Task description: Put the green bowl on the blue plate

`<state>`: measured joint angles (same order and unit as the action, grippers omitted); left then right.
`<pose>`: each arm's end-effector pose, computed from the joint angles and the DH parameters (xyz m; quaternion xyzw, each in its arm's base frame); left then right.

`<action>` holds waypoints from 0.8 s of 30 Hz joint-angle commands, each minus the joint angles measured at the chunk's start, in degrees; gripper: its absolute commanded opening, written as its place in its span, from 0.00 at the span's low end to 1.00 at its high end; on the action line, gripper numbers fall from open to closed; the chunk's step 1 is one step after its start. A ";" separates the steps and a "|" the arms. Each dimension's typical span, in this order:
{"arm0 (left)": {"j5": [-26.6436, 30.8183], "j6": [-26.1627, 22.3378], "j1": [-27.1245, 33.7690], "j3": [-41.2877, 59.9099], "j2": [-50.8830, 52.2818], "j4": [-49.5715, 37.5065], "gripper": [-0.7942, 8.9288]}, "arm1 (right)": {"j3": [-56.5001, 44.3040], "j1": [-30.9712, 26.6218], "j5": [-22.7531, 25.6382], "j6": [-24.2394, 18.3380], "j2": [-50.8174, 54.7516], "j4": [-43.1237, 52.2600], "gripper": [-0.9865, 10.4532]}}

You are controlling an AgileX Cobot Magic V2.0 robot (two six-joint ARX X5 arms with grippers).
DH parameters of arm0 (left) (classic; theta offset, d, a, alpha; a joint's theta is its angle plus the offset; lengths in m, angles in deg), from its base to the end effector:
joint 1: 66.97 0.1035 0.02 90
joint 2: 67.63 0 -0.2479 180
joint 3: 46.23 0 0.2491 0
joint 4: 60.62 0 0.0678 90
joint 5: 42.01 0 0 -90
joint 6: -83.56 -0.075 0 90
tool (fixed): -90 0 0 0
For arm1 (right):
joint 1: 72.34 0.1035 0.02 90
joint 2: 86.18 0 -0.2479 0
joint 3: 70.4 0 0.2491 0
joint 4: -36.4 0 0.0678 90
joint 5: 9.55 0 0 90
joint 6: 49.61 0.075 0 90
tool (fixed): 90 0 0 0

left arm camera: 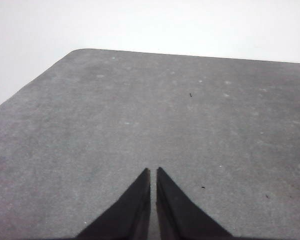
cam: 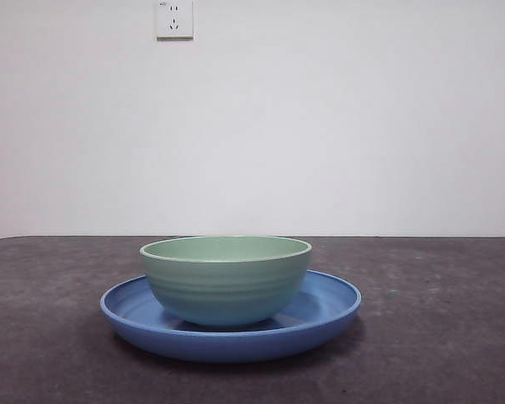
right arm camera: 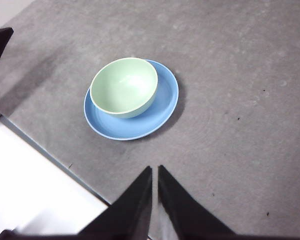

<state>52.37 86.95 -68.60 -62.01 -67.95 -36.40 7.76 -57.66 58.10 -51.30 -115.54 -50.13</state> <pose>0.1532 0.0014 0.1496 -0.0255 0.0755 0.0262 0.9965 0.0668 0.0470 0.3285 0.0084 0.3181 0.3052 0.8975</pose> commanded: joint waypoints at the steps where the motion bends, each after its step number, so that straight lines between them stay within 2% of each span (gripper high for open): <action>1: 0.07 0.33 -0.04 1.18 0.13 0.39 0.10 | 0.70 -2.32 -0.55 -0.31 1.73 0.63 0.10; 3: 0.07 0.33 -0.04 1.18 0.13 0.39 0.10 | -1.09 -5.09 0.26 -5.03 3.48 3.54 0.10; 6: 0.07 0.33 -0.04 1.18 0.13 0.39 0.10 | -8.20 -9.01 2.38 -7.63 7.87 14.36 0.10; 9: 0.07 0.33 -0.04 1.18 0.13 0.39 0.10 | -19.43 -12.87 2.86 -8.09 13.38 30.53 0.10; 12: 0.07 0.33 -0.04 1.18 0.13 0.37 0.10 | -31.23 -14.95 3.63 -6.84 18.80 45.09 0.10; 15: 0.07 0.33 -0.04 1.18 0.13 0.39 0.10 | -42.25 -15.23 9.88 -6.91 23.41 55.76 0.10; 19: 0.07 0.33 -0.04 1.18 0.13 0.39 0.10 | -53.33 -15.37 14.10 -6.64 27.36 63.60 0.10; 24: 0.07 0.33 -0.04 1.18 0.13 0.39 0.10 | -60.81 -15.43 15.17 -6.67 29.16 64.92 0.10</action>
<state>52.37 87.15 -68.60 -62.01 -67.95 -36.40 -52.94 -72.98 73.05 -57.97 -86.58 13.43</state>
